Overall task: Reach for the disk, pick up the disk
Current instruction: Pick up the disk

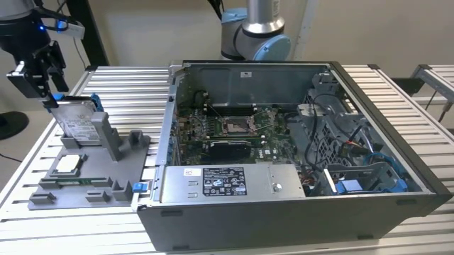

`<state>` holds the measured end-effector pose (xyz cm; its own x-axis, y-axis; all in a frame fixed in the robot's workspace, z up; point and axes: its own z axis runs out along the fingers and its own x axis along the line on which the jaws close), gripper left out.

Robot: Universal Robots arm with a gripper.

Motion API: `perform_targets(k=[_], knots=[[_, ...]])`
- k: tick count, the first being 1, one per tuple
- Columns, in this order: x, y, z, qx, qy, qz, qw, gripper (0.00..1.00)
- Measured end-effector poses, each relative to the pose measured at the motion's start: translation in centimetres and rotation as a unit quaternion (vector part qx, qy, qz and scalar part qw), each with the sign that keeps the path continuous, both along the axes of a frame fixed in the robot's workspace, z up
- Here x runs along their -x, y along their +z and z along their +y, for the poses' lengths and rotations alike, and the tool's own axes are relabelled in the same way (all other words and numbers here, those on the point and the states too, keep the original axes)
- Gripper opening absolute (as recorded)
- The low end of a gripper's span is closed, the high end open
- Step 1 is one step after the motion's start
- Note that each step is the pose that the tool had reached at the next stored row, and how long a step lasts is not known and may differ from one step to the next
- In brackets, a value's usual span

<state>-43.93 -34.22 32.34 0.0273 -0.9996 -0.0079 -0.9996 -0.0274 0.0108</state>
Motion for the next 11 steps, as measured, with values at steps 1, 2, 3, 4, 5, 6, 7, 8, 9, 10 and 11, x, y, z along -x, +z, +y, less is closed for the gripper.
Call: perform_targets(k=[1, 2, 3, 4, 5, 6, 7, 8, 9, 10, 11], knots=[[0.0, -0.13, 0.0, 0.0, 0.0, 0.0, 1.0, 1.0], [0.0, -0.24, 0.0, 0.0, 0.0, 0.0001, 1.0, 1.0], [0.0, -0.36, 0.0, 0.0, 0.0, 0.0001, 1.0, 1.0], [0.0, -0.46, 0.0, 0.0, 0.0, 0.0001, 1.0, 1.0], [0.0, -0.56, 0.0, 0.0, 0.0, 0.0001, 1.0, 1.0], [0.0, -0.63, 0.0, 0.0, 0.0, 0.0001, 1.0, 1.0], [0.0, -0.65, 0.0, 0.0001, 0.0, 0.0002, 1.0, 1.0], [0.0, -0.66, 0.0, 0.0001, 0.0, 0.0003, 1.0, 1.0], [0.0, -0.67, 0.0, 0.0001, 0.0, 0.0002, 1.0, 1.0], [0.0, -0.69, 0.0, 0.0, 0.0, 0.0001, 1.0, 1.0], [0.0, -0.72, 0.0, 0.0, 0.0, 0.0001, 1.0, 1.0]])
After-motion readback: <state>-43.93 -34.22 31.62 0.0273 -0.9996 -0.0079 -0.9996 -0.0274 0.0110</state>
